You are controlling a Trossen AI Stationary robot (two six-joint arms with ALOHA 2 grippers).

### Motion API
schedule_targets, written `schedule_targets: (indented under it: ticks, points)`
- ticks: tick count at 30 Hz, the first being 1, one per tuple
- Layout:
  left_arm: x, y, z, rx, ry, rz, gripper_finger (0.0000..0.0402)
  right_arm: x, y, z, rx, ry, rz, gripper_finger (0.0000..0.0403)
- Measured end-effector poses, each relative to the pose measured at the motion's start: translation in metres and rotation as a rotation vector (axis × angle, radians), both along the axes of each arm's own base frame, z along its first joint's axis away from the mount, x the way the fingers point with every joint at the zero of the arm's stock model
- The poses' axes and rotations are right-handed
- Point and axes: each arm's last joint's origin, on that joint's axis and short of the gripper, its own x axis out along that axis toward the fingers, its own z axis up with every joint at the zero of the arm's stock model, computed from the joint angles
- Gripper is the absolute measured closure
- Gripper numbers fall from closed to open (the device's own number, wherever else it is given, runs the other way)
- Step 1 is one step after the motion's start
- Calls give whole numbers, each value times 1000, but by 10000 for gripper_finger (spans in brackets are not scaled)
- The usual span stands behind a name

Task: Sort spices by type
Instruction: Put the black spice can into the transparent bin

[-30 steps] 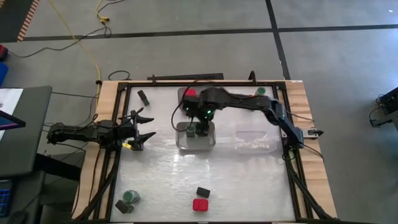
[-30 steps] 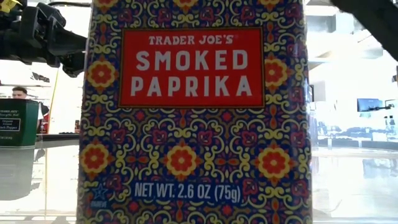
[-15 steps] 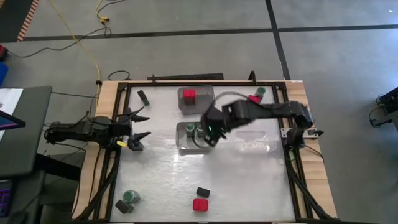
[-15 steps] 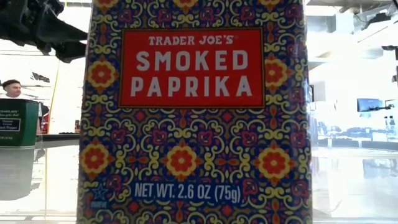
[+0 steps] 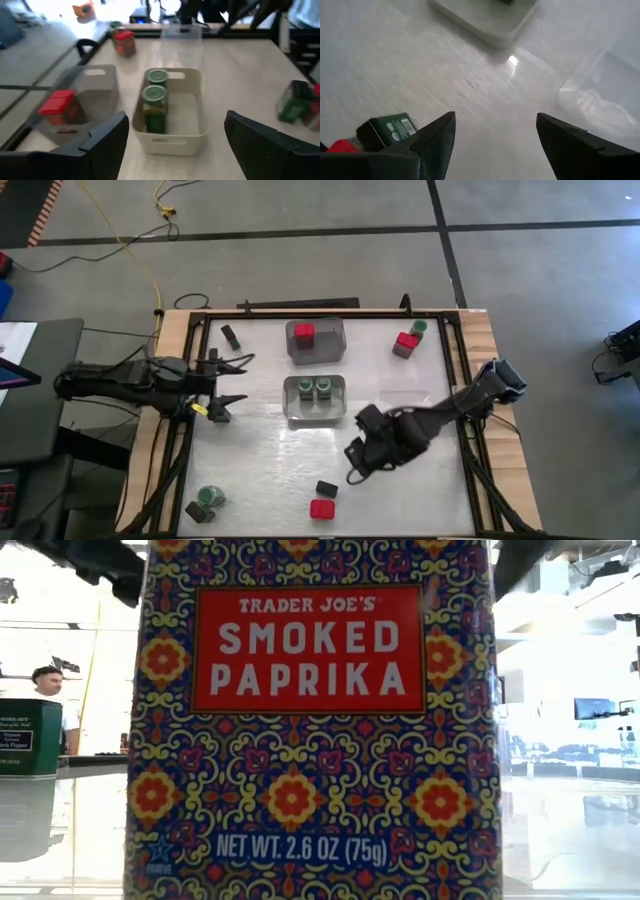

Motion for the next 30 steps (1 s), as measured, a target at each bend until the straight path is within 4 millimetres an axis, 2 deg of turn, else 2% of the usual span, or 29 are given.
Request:
schedule_targets:
  ticks: [8, 12, 17, 22, 30]
  points:
    - [43, -27, 18, -77, 153, -151, 86, -12, 23, -28, 5, -1, 39, 98]
    - [63, -52, 20, -160, 242, -161, 86, -19, 32, -35, -4, 10, 72, 98]
    - [81, -87, 15, -235, 341, -80, 86, -30, 44, -40, -15, 25, 129, 98]
    - [83, -110, 7, -378, 494, 14, 86, -37, 54, -40, -32, 36, 208, 98]
    - [82, -131, -7, -639, 511, 184, 86, -40, 57, -40, -52, 50, 273, 98]
